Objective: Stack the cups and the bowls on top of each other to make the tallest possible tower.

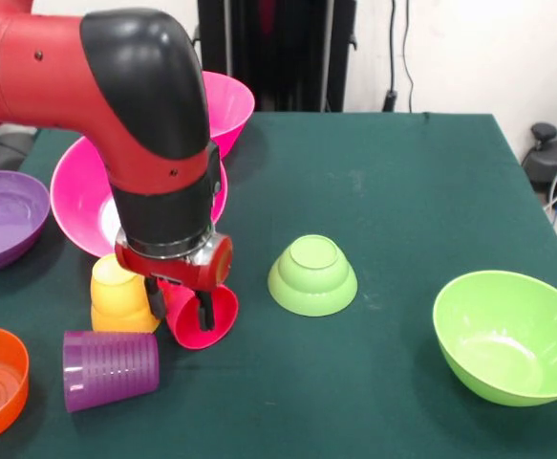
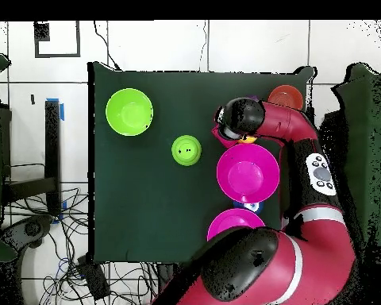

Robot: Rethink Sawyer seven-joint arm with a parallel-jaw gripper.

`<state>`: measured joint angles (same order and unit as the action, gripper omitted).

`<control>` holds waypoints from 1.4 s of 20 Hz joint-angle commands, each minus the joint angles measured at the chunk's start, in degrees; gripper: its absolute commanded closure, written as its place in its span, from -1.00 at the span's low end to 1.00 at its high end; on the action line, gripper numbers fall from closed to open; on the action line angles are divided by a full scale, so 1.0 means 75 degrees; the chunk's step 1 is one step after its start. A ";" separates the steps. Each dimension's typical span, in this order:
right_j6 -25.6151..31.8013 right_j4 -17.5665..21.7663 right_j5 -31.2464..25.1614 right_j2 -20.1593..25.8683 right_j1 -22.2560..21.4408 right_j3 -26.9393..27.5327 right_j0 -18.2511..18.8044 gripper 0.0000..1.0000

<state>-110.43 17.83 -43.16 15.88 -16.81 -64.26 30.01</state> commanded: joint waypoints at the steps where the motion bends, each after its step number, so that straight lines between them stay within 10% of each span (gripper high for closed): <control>1: 0.0706 0.0515 -0.0983 -0.0057 0.0575 0.0910 -0.0427 -1.00; 5: 0.0759 0.0567 -0.1384 -0.0296 0.0683 0.1167 -0.0603 -1.00; 6: 0.0787 0.0530 -0.1421 -0.0372 0.0684 0.1164 -0.0642 1.00; 22: 0.1073 0.0142 -0.2082 -0.0411 -0.0069 0.1069 -0.0781 1.00; 28: 0.1604 -0.0261 -0.0162 0.0592 -0.1308 -0.0505 -0.0003 1.00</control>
<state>-110.43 16.79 -50.51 13.06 -18.05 -60.14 27.16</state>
